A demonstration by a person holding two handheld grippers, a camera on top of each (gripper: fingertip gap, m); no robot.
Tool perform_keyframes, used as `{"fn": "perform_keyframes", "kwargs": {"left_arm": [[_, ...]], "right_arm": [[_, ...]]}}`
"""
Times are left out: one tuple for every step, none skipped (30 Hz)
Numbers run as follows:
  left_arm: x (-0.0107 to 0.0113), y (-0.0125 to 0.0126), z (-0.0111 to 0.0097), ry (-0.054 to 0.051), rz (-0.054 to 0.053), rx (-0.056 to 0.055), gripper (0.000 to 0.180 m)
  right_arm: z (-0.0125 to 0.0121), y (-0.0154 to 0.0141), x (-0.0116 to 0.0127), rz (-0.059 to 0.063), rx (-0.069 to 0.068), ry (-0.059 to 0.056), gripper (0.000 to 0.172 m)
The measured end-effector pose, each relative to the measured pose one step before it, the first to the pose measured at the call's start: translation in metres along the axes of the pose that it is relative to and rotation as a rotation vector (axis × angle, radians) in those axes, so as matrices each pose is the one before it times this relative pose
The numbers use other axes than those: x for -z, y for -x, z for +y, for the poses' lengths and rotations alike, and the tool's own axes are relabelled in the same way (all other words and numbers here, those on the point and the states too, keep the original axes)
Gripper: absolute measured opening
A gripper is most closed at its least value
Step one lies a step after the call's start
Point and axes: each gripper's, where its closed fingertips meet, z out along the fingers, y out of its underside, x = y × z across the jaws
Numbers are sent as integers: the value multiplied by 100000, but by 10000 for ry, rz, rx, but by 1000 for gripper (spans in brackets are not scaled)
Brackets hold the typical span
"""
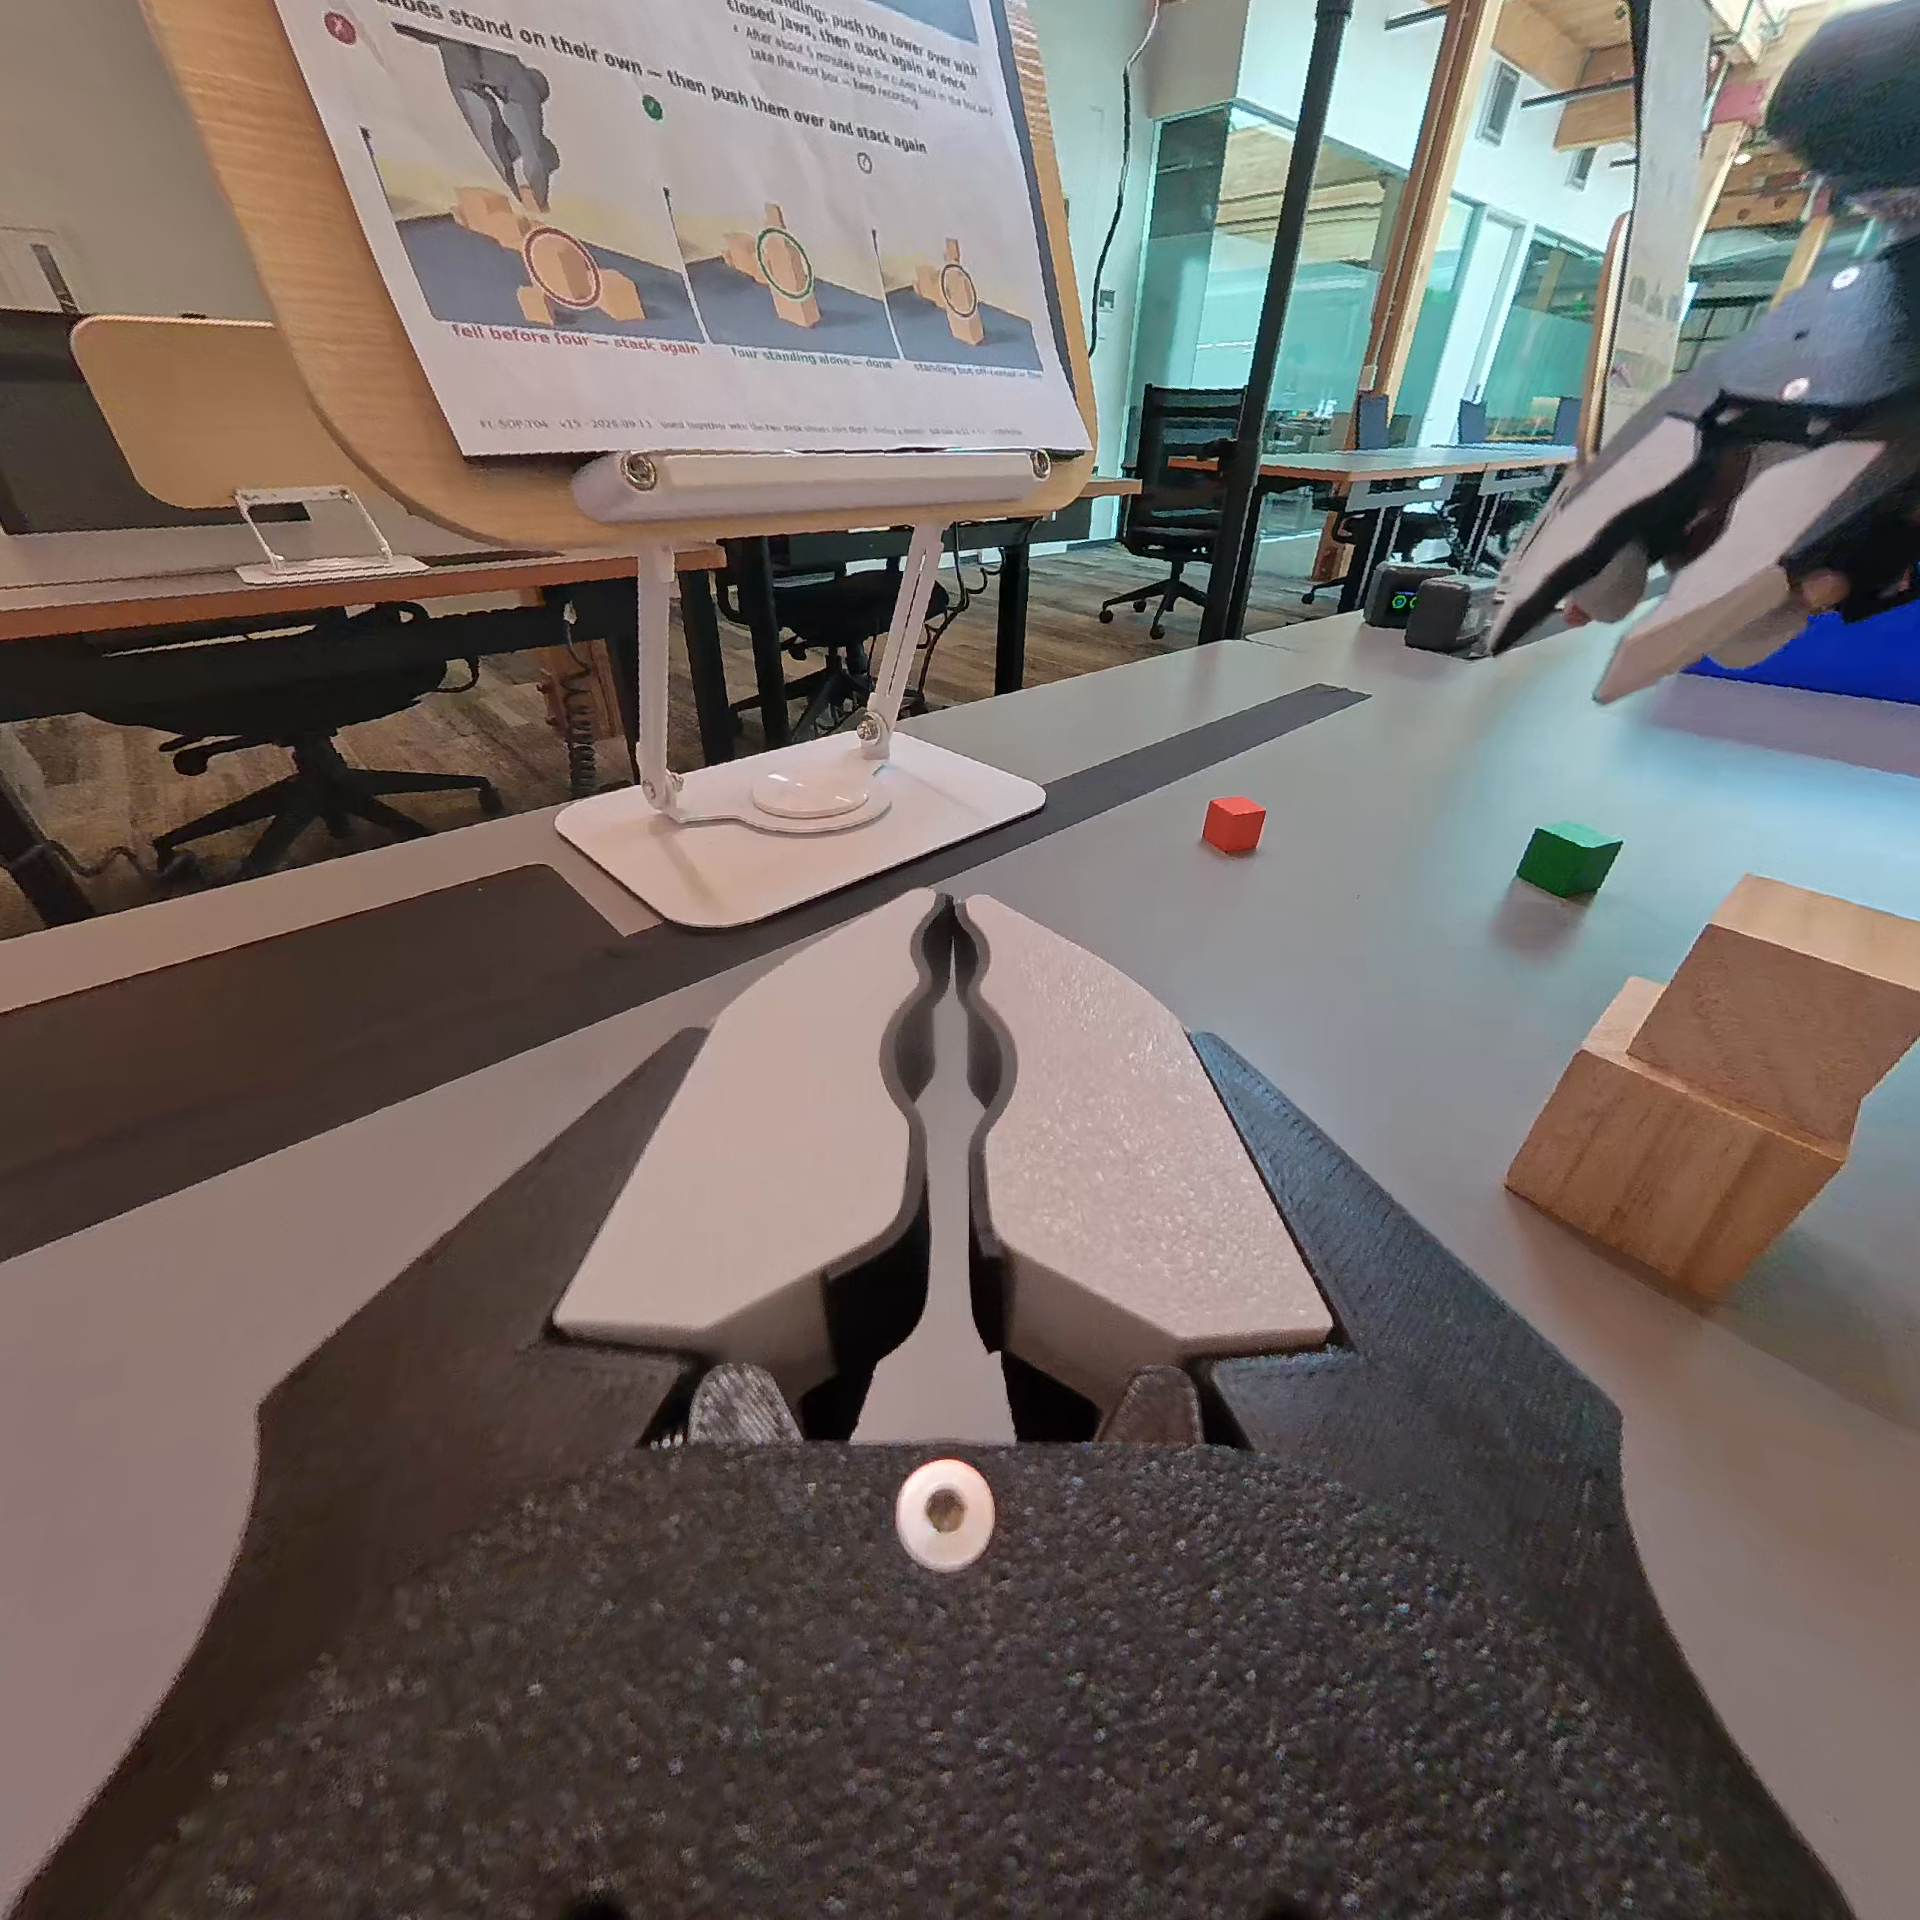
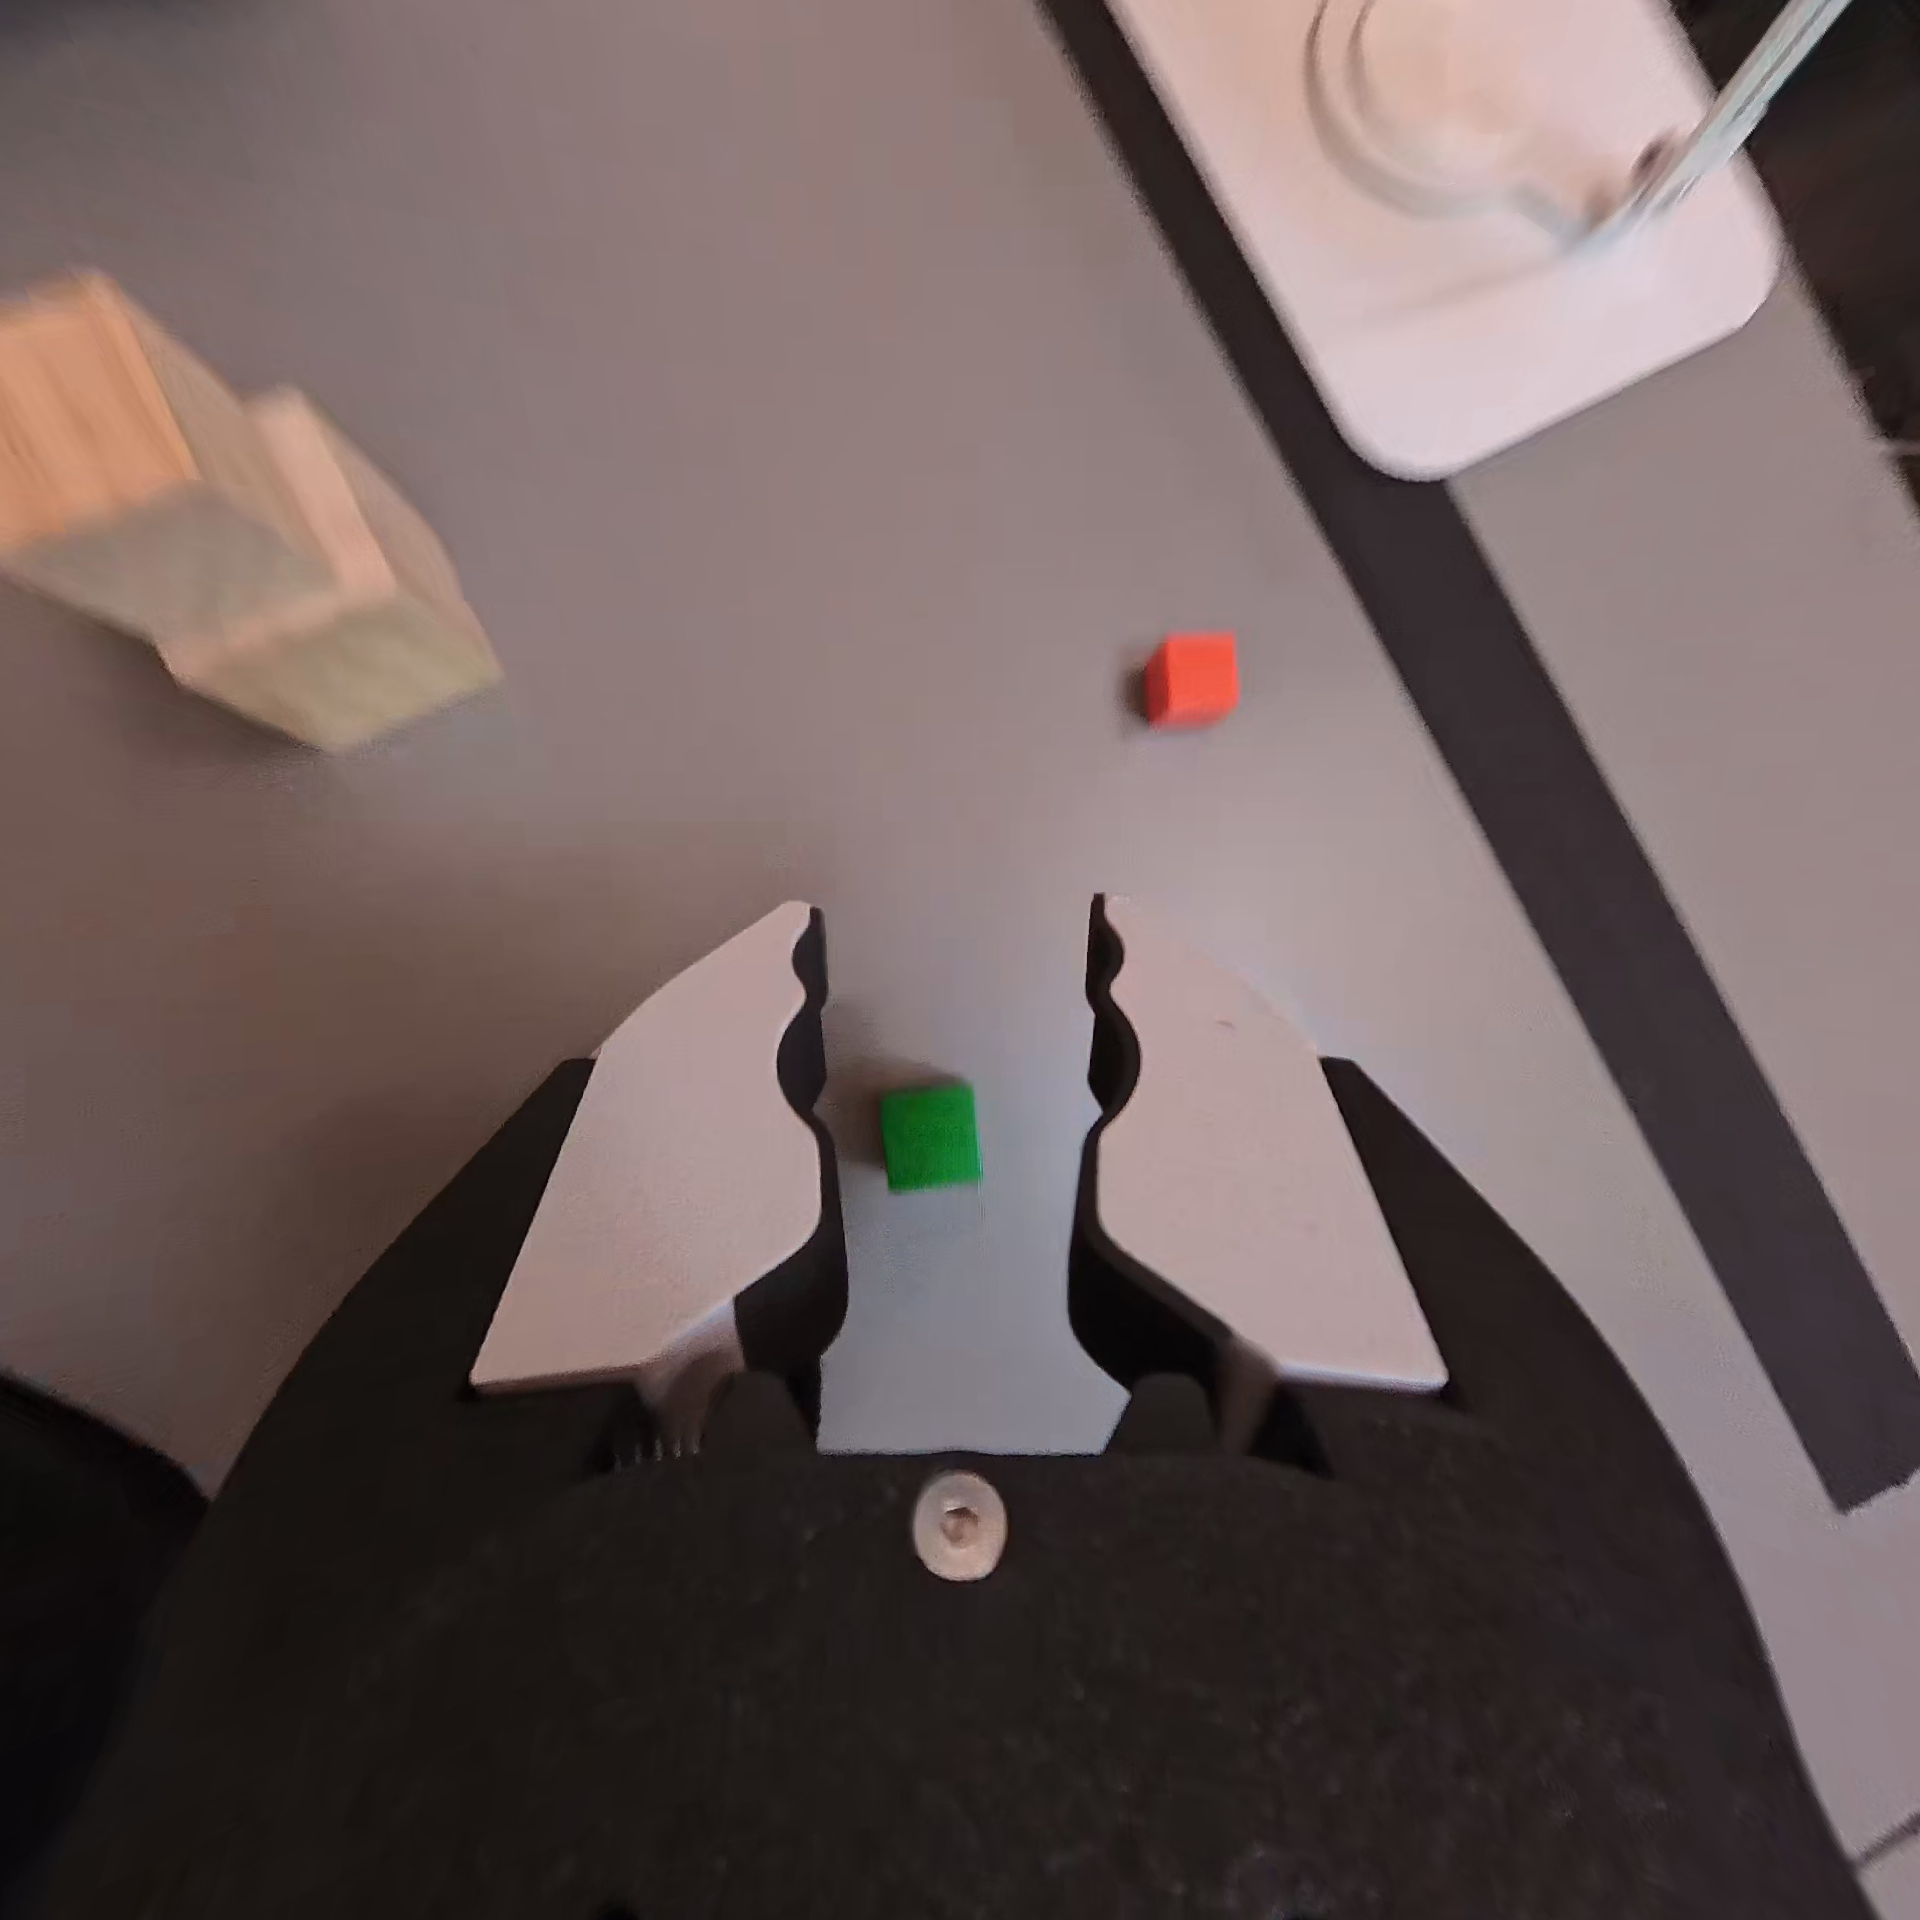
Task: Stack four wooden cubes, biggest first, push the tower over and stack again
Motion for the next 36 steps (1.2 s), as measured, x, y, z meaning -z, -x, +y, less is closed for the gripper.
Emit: {"fn": "perform_keyframes", "kwargs": {"left_arm": [[-17,-6,86,28,4,4,0],[-16,-13,53,18,7,0,0],[-20,-41,10,-8,26,7,0],[-29,-66,-25,-19,47,23,0],[-28,-99,-52,-48,67,28,0],[-8,-120,-49,-45,68,20,0],[4,-134,-18,-22,72,0,0],[7,-110,-3,-12,51,-25,0],[16,-109,-22,-18,48,-18,0],[23,-106,-52,-25,43,7,0],[15,-68,-15,-12,29,16,0],[26,-27,29,14,6,11,0],[15,-10,69,30,-1,6,0],[-4,1,64,34,-9,11,0],[-2,-5,44,26,-7,7,0],[-21,-7,24,18,1,-7,0],[-46,6,41,24,-7,-15,0],[-61,-15,61,25,13,-4,0],[-65,-40,57,29,30,9,0],[-51,-49,52,25,25,-7,0],[-35,-56,19,14,24,-21,0],[-10,-65,-9,0,25,-15,0],[24,-70,-46,-21,31,-4,0],[32,-59,-77,-37,34,8,0],[43,-48,-70,-39,32,18,0],[31,-44,-53,-26,34,15,0],[29,-54,-35,-19,37,13,0],[6,-82,-39,-23,53,11,0],[-5,-48,-30,-7,33,7,0],[-6,-27,-7,9,12,-5,0],[-21,-37,2,9,22,-12,0],[-18,-50,-6,3,32,0,0],[-24,-24,-14,-3,20,4,0],[-23,5,-9,9,7,-4,0],[-4,5,-14,5,0,0,0],[-5,-7,-17,-5,14,5,0]], "right_arm": [[1463,135,-171,-70,112,419,48],[1327,143,-238,-58,0,345,48],[1255,151,-305,-65,-50,338,48],[1115,104,-332,-25,-36,297,48],[924,44,-334,32,-14,232,48],[702,87,-325,10,-13,156,48],[483,135,-332,-29,-21,85,49],[321,92,-338,-6,-29,41,49],[234,43,-348,20,-24,31,49],[196,46,-396,17,-5,50,46],[327,8,-417,53,8,167,33],[336,-232,-333,213,16,230,27],[-81,51,12,19,28,13,27],[-444,384,314,-163,47,-155,27],[-866,400,588,-90,69,-327,27],[-1158,426,737,-6,127,-380,27],[-1348,486,763,29,181,-368,27],[-1501,646,726,-10,225,-360,27],[-1605,852,632,-95,249,-325,27],[-1644,941,500,-121,283,-276,27],[-1605,987,357,-149,303,-208,27],[-1543,1009,189,-181,302,-145,27],[-1443,928,41,-175,286,-93,27],[-1288,803,-96,-155,250,-27,27],[-1138,710,-210,-149,222,21,27],[-970,606,-297,-147,175,56,27],[-815,514,-336,-141,118,77,27],[-649,431,-353,-129,91,109,27],[-453,323,-369,-85,103,156,27],[-364,272,-356,-74,118,127,27],[-276,234,-346,-87,78,103,27],[-167,169,-320,-71,26,109,27],[-67,134,-327,-60,32,120,27],[0,135,-316,-64,55,111,27],[44,103,-304,-54,24,102,27],[79,81,-284,-46,13,97,27]]}}
